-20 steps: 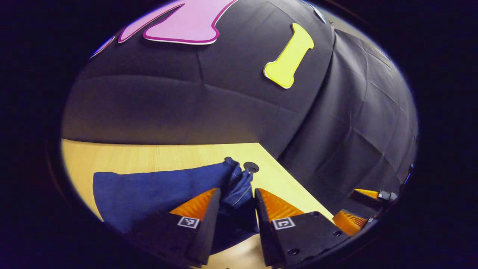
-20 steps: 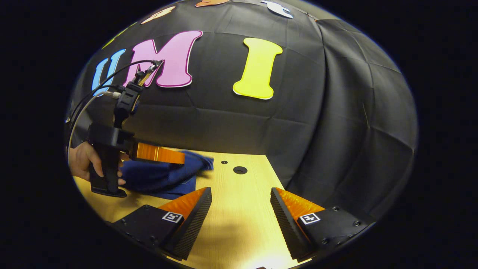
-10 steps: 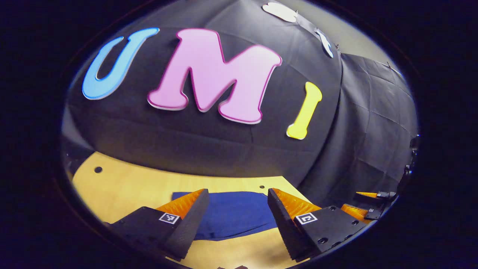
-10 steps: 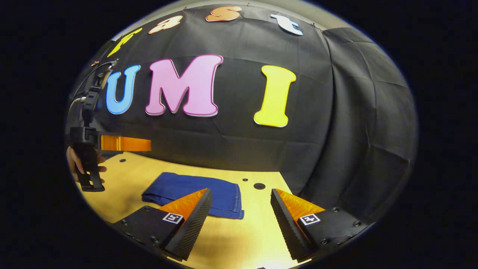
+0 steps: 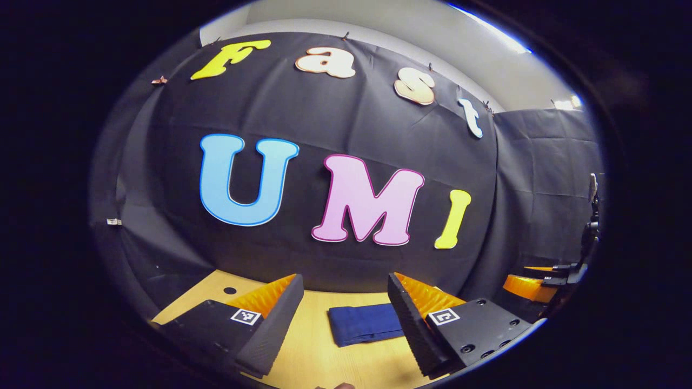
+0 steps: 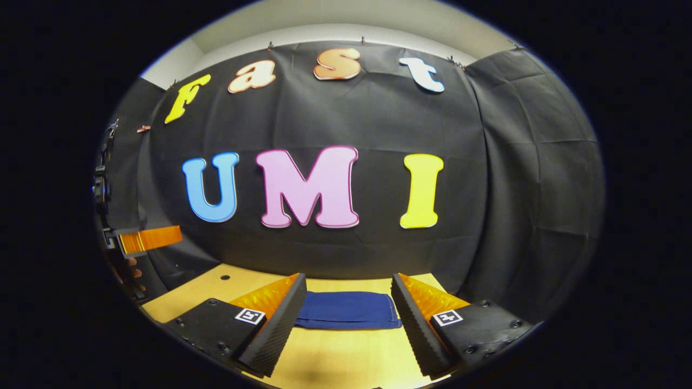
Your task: Grasp the waist and the cuffs of the jeans and fold them to make the two legs overlap; first hold the waist and fold one-third of the jeans toward the cuffs, then hold the cuffs and fold the remaining one-third in the same direction to finish folding.
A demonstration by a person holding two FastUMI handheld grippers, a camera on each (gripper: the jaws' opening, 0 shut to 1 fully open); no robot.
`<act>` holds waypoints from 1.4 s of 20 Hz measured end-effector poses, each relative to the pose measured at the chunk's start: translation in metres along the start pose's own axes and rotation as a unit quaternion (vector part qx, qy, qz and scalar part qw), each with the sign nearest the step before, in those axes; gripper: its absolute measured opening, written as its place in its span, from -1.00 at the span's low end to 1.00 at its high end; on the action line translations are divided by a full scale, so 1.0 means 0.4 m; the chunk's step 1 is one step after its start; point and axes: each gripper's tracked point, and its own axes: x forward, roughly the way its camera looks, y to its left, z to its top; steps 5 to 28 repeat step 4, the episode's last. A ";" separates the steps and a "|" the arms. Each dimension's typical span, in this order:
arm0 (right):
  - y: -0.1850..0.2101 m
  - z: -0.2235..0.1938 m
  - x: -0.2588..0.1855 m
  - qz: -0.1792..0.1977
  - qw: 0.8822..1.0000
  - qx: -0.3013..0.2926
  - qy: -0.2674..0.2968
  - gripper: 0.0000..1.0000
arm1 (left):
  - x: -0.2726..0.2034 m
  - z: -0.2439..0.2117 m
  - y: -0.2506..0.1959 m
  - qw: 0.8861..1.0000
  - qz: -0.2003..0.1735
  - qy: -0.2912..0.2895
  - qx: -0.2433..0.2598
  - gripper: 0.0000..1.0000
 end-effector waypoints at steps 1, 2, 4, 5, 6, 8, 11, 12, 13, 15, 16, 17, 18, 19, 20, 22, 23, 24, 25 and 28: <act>0.012 0.018 -0.030 -0.003 1.000 -0.009 -0.012 0.92 | -0.032 0.012 0.018 1.000 0.008 -0.004 0.006 0.89; 0.029 0.026 -0.055 -0.003 1.000 -0.015 -0.015 0.92 | -0.068 0.016 0.039 1.000 0.015 -0.004 0.009 0.93; 0.066 0.023 -0.097 0.005 1.000 -0.015 -0.015 0.92 | -0.122 0.019 0.057 1.000 0.017 -0.003 0.005 0.93; 0.066 0.023 -0.097 0.005 1.000 -0.015 -0.015 0.92 | -0.122 0.019 0.057 1.000 0.017 -0.003 0.005 0.93; 0.066 0.023 -0.097 0.005 1.000 -0.015 -0.015 0.92 | -0.122 0.019 0.057 1.000 0.017 -0.003 0.005 0.93; 0.066 0.023 -0.097 0.005 1.000 -0.015 -0.015 0.92 | -0.122 0.019 0.057 1.000 0.017 -0.003 0.005 0.93; 0.066 0.023 -0.097 0.005 1.000 -0.015 -0.015 0.92 | -0.122 0.019 0.057 1.000 0.017 -0.003 0.005 0.93; 0.066 0.023 -0.097 0.005 1.000 -0.015 -0.015 0.92 | -0.122 0.019 0.057 1.000 0.017 -0.003 0.005 0.93; 0.066 0.023 -0.097 0.005 1.000 -0.015 -0.015 0.92 | -0.122 0.019 0.057 1.000 0.017 -0.003 0.005 0.93; 0.066 0.023 -0.097 0.005 1.000 -0.015 -0.015 0.92 | -0.122 0.019 0.057 1.000 0.017 -0.003 0.005 0.93; 0.066 0.023 -0.097 0.005 1.000 -0.015 -0.015 0.92 | -0.122 0.019 0.057 1.000 0.017 -0.003 0.005 0.93; 0.066 0.023 -0.097 0.005 1.000 -0.015 -0.015 0.92 | -0.122 0.019 0.057 1.000 0.017 -0.003 0.005 0.93; 0.066 0.023 -0.097 0.005 1.000 -0.015 -0.015 0.92 | -0.122 0.019 0.057 1.000 0.017 -0.003 0.005 0.93; 0.066 0.023 -0.097 0.005 1.000 -0.015 -0.015 0.92 | -0.122 0.019 0.057 1.000 0.017 -0.003 0.005 0.93; 0.066 0.023 -0.097 0.005 1.000 -0.015 -0.015 0.92 | -0.122 0.019 0.057 1.000 0.017 -0.003 0.005 0.93; 0.066 0.023 -0.097 0.005 1.000 -0.015 -0.015 0.92 | -0.122 0.019 0.057 1.000 0.017 -0.003 0.005 0.93; 0.066 0.023 -0.097 0.005 1.000 -0.015 -0.015 0.92 | -0.122 0.019 0.057 1.000 0.017 -0.003 0.005 0.93; 0.066 0.023 -0.097 0.005 1.000 -0.015 -0.015 0.92 | -0.122 0.019 0.057 1.000 0.017 -0.003 0.005 0.93; 0.066 0.023 -0.097 0.005 1.000 -0.015 -0.015 0.92 | -0.122 0.019 0.057 1.000 0.017 -0.003 0.005 0.93; 0.066 0.023 -0.097 0.005 1.000 -0.015 -0.015 0.92 | -0.122 0.019 0.057 1.000 0.017 -0.003 0.005 0.93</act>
